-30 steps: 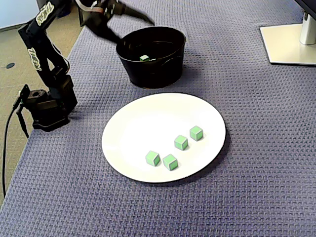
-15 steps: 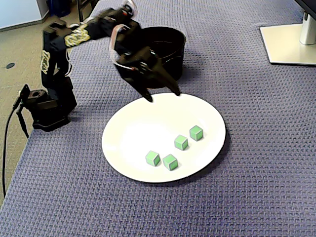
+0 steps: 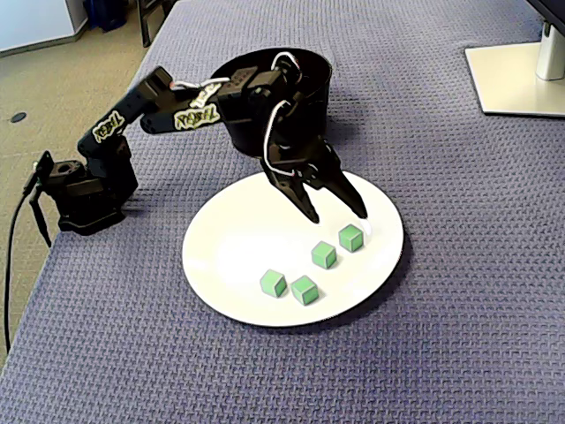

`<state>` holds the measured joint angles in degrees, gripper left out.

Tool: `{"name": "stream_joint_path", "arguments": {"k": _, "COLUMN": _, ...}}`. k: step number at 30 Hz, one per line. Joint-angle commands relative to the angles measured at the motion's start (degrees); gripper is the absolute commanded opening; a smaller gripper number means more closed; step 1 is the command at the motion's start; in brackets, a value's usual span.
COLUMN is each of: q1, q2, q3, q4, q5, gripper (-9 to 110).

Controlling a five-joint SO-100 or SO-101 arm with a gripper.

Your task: Pick up the items on the white plate and put them in the black container.

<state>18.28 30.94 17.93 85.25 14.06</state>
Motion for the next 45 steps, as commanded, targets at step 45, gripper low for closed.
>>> {"name": "stream_joint_path", "arguments": {"k": 45, "q1": -1.1, "q2": -17.1, "q3": -19.8, "q4": -0.8, "q5": 0.8, "gripper": 0}}
